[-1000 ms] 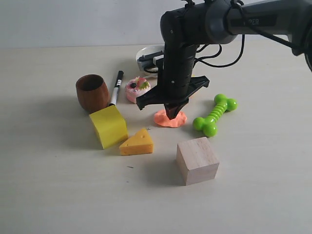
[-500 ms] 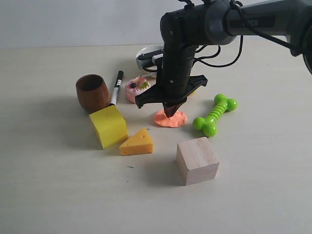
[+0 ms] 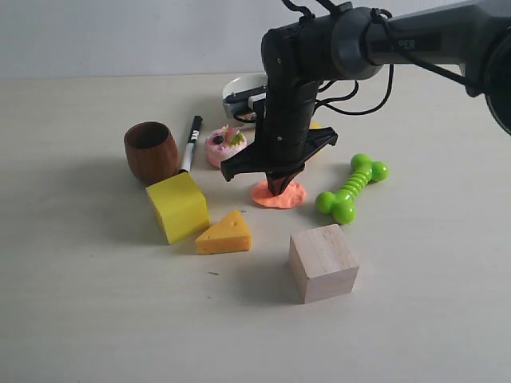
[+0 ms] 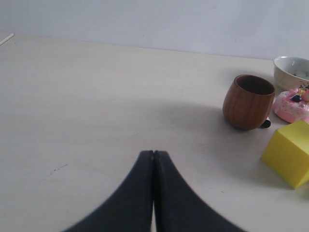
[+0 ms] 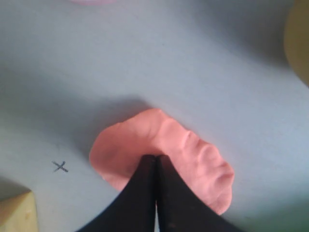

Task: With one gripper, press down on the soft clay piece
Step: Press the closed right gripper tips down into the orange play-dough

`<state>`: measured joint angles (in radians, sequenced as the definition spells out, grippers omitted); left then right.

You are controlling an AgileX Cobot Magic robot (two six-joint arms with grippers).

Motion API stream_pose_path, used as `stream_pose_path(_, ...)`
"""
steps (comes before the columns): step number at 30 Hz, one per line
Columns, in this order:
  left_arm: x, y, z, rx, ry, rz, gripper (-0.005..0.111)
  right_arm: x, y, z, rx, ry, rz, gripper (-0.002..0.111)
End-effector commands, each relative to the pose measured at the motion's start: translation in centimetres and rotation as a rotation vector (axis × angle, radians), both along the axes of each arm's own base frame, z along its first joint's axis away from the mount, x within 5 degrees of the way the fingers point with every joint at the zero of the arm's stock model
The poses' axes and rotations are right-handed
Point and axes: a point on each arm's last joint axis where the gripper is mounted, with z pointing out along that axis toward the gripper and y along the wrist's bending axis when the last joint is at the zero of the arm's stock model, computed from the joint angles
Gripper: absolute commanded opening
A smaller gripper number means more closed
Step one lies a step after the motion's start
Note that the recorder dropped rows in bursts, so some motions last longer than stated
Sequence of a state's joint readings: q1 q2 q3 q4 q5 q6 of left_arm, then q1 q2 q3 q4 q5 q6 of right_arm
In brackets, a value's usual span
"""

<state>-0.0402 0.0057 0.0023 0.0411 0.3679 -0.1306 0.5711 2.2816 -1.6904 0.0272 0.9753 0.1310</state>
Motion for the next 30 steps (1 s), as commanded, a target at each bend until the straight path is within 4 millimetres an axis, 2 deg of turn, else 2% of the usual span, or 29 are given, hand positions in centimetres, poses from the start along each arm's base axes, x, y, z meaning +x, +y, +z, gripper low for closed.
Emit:
stream_pose_path(1,0.0,-0.1,0.2,-0.006,-0.015,-0.008,0.000,0.1,-0.1,-1.6,-0.029,0.016,0.008,0.000)
stream_pose_path(11,0.0,-0.1,0.2,-0.006,-0.015,-0.008,0.000,-0.1,-0.4,-4.3,-0.077,0.078,0.013,0.000)
stream_pose_path(24,0.0,-0.1,0.2,-0.006,-0.015,-0.008,0.000,-0.3,-0.5,-5.8,-0.093,0.103,0.014,0.000)
stream_pose_path(30,0.0,-0.1,0.2,-0.006,-0.015,-0.008,0.000,-0.3,-0.5,-5.8,-0.093,0.103,0.014,0.000)
